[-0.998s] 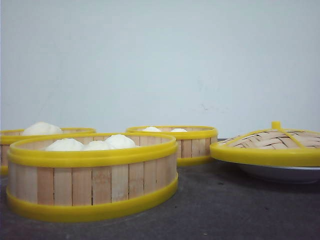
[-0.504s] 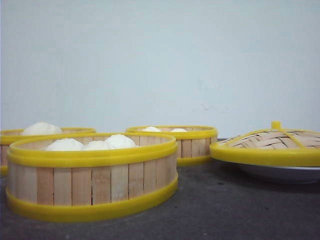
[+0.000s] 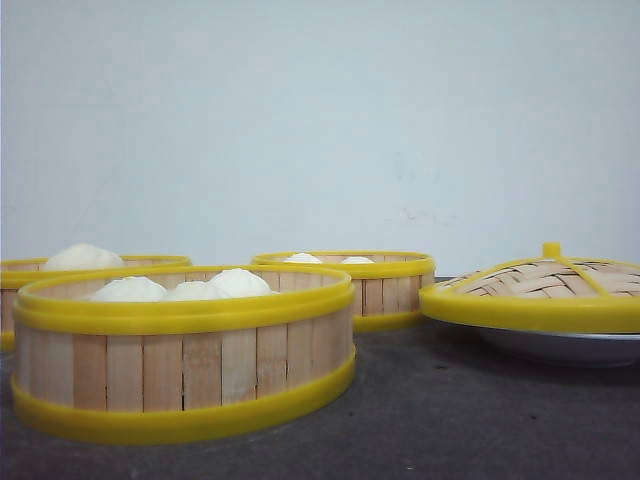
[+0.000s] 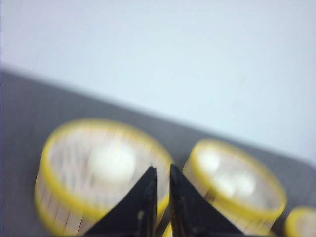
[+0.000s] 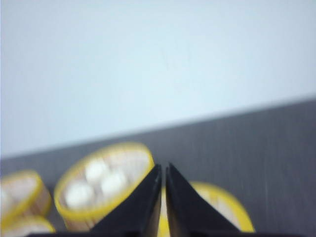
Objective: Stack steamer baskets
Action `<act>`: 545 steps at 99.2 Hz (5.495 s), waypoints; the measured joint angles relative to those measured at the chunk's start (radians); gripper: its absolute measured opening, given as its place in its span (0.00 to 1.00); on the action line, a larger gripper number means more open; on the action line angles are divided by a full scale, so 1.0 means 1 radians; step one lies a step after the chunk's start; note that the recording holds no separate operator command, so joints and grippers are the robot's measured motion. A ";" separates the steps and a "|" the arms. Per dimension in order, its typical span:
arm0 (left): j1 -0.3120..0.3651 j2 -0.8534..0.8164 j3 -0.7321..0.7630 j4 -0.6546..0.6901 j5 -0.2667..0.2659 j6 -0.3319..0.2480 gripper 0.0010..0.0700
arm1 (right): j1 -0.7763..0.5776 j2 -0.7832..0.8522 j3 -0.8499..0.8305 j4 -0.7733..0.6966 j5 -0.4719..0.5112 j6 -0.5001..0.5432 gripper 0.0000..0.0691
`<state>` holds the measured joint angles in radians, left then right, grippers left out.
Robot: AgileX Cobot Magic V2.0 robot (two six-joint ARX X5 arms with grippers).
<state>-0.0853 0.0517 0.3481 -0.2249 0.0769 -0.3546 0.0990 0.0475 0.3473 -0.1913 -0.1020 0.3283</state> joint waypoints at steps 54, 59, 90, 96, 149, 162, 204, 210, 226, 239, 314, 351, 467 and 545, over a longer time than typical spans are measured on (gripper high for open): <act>0.000 0.503 0.425 -0.381 0.000 0.267 0.01 | 0.000 0.531 0.379 -0.414 0.027 -0.179 0.02; 0.000 0.536 0.425 -0.404 0.000 0.274 0.01 | 0.000 0.574 0.379 -0.438 0.027 -0.186 0.02; 0.000 0.607 0.424 -0.439 0.000 0.296 0.01 | 0.000 0.695 0.379 -0.476 0.027 -0.213 0.02; 0.000 0.606 0.424 -0.438 0.000 0.300 0.03 | 0.000 0.694 0.379 -0.475 0.027 -0.217 0.02; 0.000 0.604 0.424 -0.437 0.000 0.310 0.66 | 0.000 0.698 0.379 -0.423 0.000 -0.199 0.85; 0.000 0.604 0.424 -0.431 0.000 0.310 0.66 | 0.000 0.748 0.379 -0.286 -0.109 -0.148 0.85; 0.000 0.604 0.424 -0.417 0.000 0.310 0.66 | 0.057 1.220 0.611 -0.155 -0.228 -0.068 0.84; 0.000 0.604 0.424 -0.417 0.000 0.310 0.66 | 0.074 1.303 0.669 -0.156 -0.228 -0.070 0.84; 0.000 0.604 0.424 -0.417 0.000 0.310 0.66 | 0.119 1.526 0.854 -0.178 -0.175 -0.098 0.81; 0.000 0.604 0.424 -0.418 0.000 0.310 0.66 | 0.154 1.683 1.009 -0.225 -0.092 -0.130 0.80; 0.000 0.603 0.424 -0.422 0.000 0.310 0.66 | 0.200 2.076 1.329 -0.263 0.054 -0.183 0.21; 0.000 0.604 0.424 -0.422 0.000 0.310 0.66 | 0.199 2.095 1.369 -0.272 0.053 -0.154 0.04; 0.000 0.603 0.424 -0.422 0.000 0.311 0.66 | 0.435 1.584 1.489 -0.868 0.019 -0.169 0.04; 0.000 0.603 0.424 -0.422 0.000 0.311 0.66 | 0.555 1.568 0.980 -0.345 -0.025 -0.194 0.04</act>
<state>-0.0853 0.6552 0.7723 -0.6464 0.0765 -0.0441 0.6544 1.6154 1.3270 -0.5362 -0.1272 0.1345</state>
